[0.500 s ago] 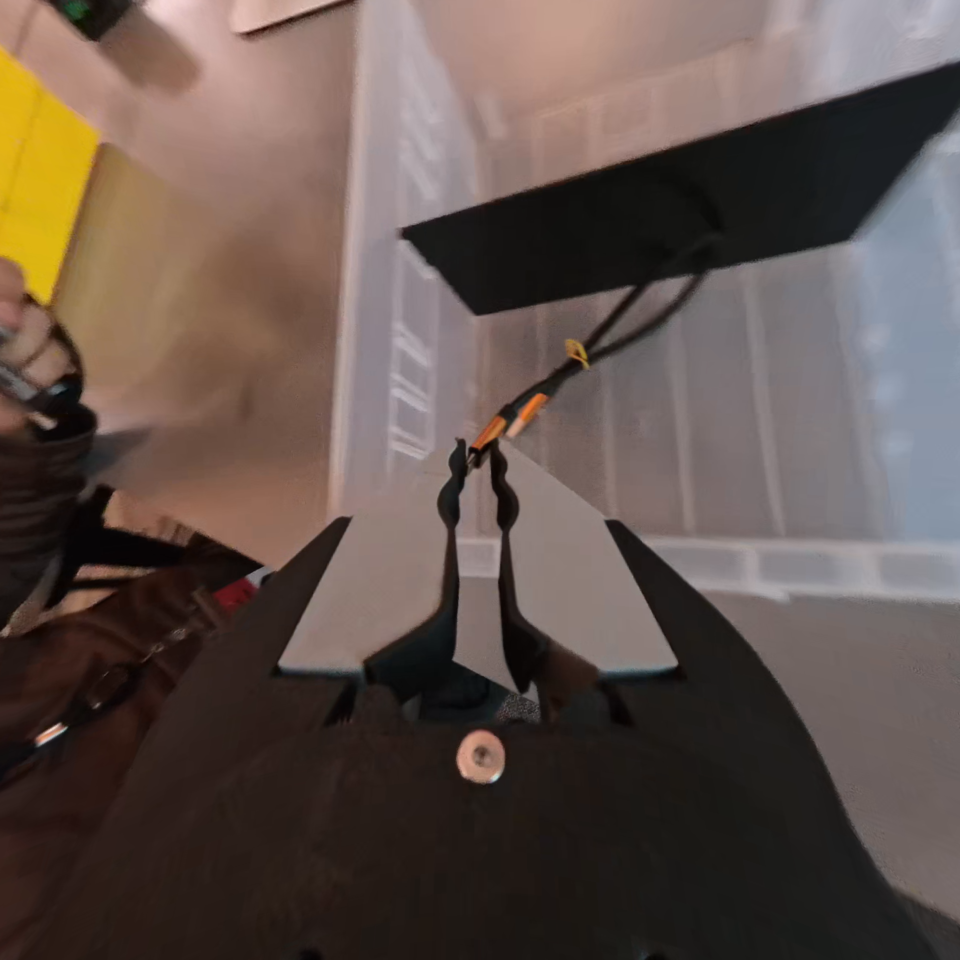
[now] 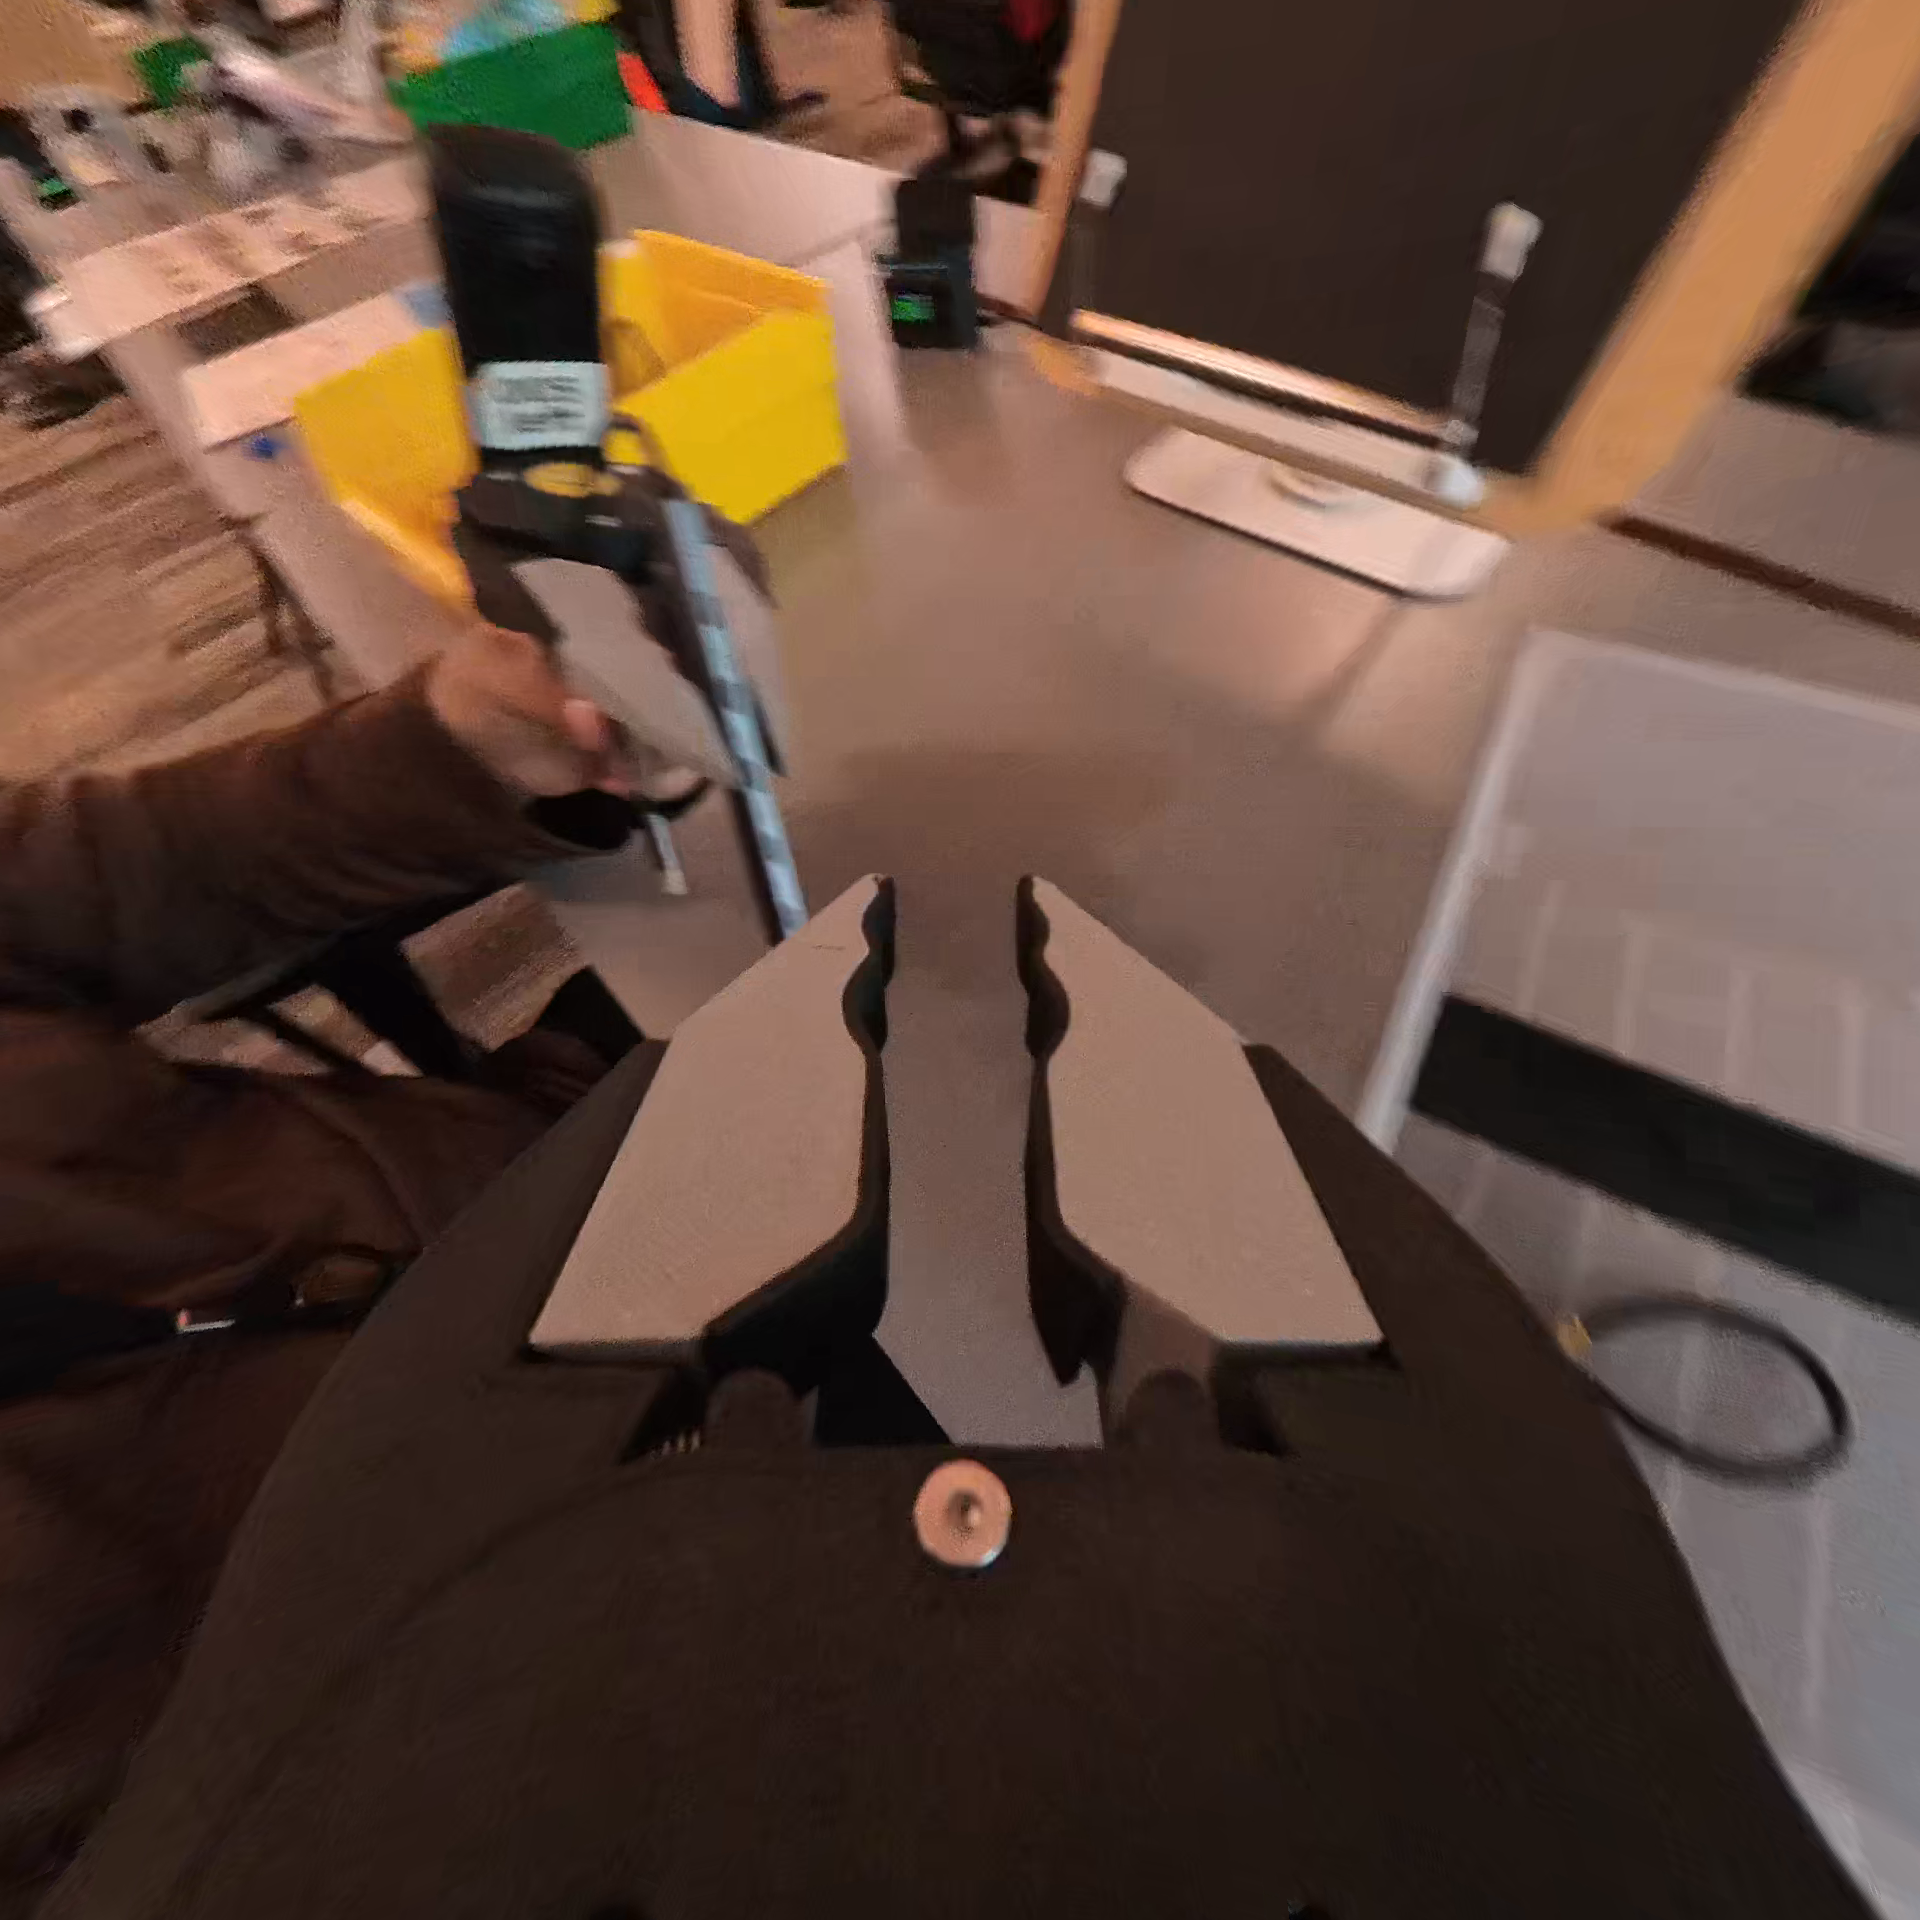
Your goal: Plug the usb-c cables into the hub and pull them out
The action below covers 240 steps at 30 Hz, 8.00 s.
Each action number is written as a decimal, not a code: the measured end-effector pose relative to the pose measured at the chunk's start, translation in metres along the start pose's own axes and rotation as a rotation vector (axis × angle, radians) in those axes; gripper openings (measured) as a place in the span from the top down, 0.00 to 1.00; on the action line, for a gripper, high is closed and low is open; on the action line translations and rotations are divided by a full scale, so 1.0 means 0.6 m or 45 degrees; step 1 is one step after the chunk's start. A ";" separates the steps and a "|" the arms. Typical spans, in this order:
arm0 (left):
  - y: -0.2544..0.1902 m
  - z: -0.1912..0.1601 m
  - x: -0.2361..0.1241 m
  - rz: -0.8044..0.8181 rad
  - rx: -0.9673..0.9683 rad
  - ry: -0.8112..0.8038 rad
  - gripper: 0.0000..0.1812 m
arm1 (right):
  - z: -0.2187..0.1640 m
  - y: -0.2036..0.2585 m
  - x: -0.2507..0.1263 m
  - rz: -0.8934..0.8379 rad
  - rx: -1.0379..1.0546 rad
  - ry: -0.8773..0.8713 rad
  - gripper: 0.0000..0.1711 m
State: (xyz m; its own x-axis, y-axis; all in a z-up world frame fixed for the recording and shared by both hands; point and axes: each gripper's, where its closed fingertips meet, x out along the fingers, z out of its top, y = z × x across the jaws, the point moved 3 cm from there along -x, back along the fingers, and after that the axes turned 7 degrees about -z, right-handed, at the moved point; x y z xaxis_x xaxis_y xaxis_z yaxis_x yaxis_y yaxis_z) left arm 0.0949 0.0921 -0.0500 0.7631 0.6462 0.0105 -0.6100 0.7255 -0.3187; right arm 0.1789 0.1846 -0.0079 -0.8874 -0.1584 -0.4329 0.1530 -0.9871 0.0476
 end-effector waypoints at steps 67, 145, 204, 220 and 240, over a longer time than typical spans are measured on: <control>-0.040 0.048 -0.212 0.455 0.090 -0.013 0.91 | 0.035 -0.332 0.134 -0.639 -1.460 0.350 0.96; -0.038 0.065 -0.627 1.495 0.008 -0.250 0.68 | 0.055 0.046 0.140 -0.169 -0.499 0.115 0.63; -0.091 0.406 -0.397 1.273 0.764 0.178 0.97 | 0.061 0.074 0.073 -0.076 -0.637 -0.072 0.64; -0.114 0.135 -0.099 0.828 0.882 0.289 0.98 | 0.053 0.172 0.149 0.233 -0.579 -0.077 0.54; -0.141 0.133 -0.121 0.774 0.848 0.232 0.98 | 0.067 0.177 0.168 0.167 -0.648 -0.158 0.98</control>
State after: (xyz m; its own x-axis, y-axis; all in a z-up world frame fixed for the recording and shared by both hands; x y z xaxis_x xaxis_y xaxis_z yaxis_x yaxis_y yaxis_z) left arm 0.0741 0.0029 0.0514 0.2581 0.9548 -0.1475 -0.8710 0.2960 0.3922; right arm 0.0881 0.0626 -0.0106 -0.8866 -0.3116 -0.3419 0.4300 -0.8274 -0.3611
